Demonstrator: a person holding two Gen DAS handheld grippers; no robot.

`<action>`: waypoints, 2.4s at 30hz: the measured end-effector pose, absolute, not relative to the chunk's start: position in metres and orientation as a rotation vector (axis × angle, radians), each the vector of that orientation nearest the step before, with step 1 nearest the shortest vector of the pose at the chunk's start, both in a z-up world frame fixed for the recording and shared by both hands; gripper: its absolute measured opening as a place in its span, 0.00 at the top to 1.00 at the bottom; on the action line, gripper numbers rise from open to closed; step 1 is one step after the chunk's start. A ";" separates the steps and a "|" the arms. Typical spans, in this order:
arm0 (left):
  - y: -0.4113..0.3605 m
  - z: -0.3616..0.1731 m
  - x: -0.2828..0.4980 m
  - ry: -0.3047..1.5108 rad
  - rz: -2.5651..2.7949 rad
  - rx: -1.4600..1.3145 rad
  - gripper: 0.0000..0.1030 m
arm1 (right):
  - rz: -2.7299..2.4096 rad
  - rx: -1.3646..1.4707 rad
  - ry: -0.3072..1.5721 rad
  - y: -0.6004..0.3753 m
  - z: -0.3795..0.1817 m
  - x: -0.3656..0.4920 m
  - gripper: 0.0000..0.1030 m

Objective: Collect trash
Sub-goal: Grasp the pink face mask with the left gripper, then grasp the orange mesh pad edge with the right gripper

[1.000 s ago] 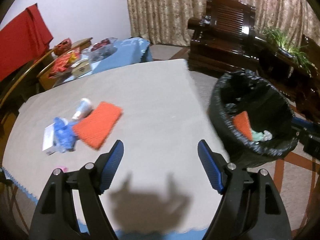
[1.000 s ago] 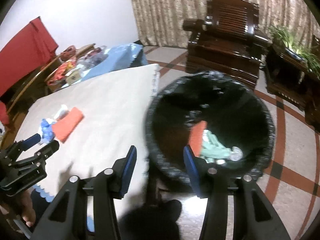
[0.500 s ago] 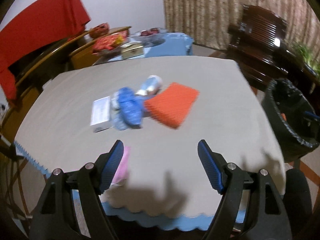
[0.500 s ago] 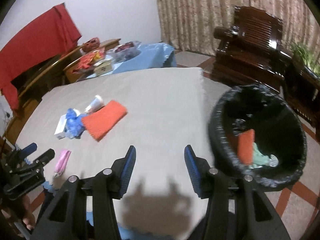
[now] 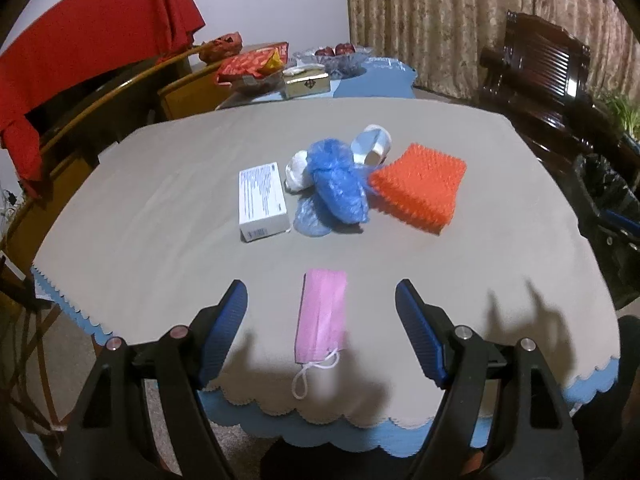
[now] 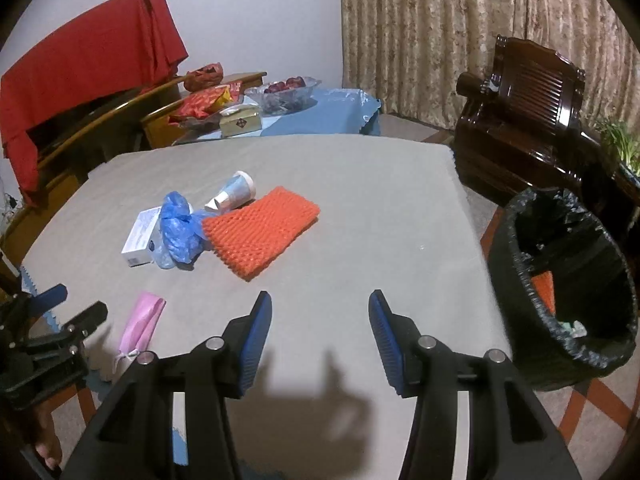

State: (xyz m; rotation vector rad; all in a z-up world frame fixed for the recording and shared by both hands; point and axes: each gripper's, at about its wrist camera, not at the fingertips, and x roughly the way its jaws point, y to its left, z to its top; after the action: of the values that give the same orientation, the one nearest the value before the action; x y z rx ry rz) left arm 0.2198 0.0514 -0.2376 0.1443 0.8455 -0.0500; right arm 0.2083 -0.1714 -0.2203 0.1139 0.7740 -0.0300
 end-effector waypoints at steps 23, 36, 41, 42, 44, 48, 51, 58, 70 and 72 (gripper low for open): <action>0.065 -0.320 0.273 1.064 -0.109 0.169 0.41 | -0.022 0.115 0.855 -0.128 -0.273 0.250 0.51; 0.074 -0.319 0.292 1.031 -0.123 0.106 0.91 | -0.004 0.109 0.847 -0.117 -0.277 0.279 0.51; 0.074 -0.306 0.303 0.975 -0.107 0.080 0.92 | -0.002 0.117 0.842 -0.116 -0.277 0.293 0.51; 0.073 -0.304 0.305 0.967 -0.108 0.080 0.92 | 0.000 0.120 0.843 -0.116 -0.277 0.295 0.51; 0.071 -0.302 0.311 0.956 -0.109 0.080 0.92 | 0.001 0.120 0.843 -0.115 -0.277 0.300 0.51; 0.069 -0.299 0.320 0.942 -0.110 0.073 0.92 | 0.014 0.117 0.847 -0.111 -0.281 0.309 0.51; 0.069 -0.298 0.321 0.935 -0.110 0.068 0.92 | 0.029 0.105 0.854 -0.105 -0.285 0.317 0.43; 0.073 -0.298 0.326 0.937 -0.108 0.058 0.92 | 0.039 0.095 0.896 -0.095 -0.302 0.339 0.43; 0.067 -0.289 0.315 0.934 -0.116 0.052 0.92 | 0.063 0.131 0.889 -0.115 -0.286 0.331 0.94; 0.064 -0.283 0.311 0.925 -0.120 0.055 0.92 | 0.063 0.139 0.877 -0.119 -0.277 0.325 0.94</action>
State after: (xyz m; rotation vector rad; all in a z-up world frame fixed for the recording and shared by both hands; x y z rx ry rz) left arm 0.3108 0.0639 -0.2831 0.0553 0.9248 -0.1198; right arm 0.3253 -0.1192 -0.2772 0.1390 0.8767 0.0630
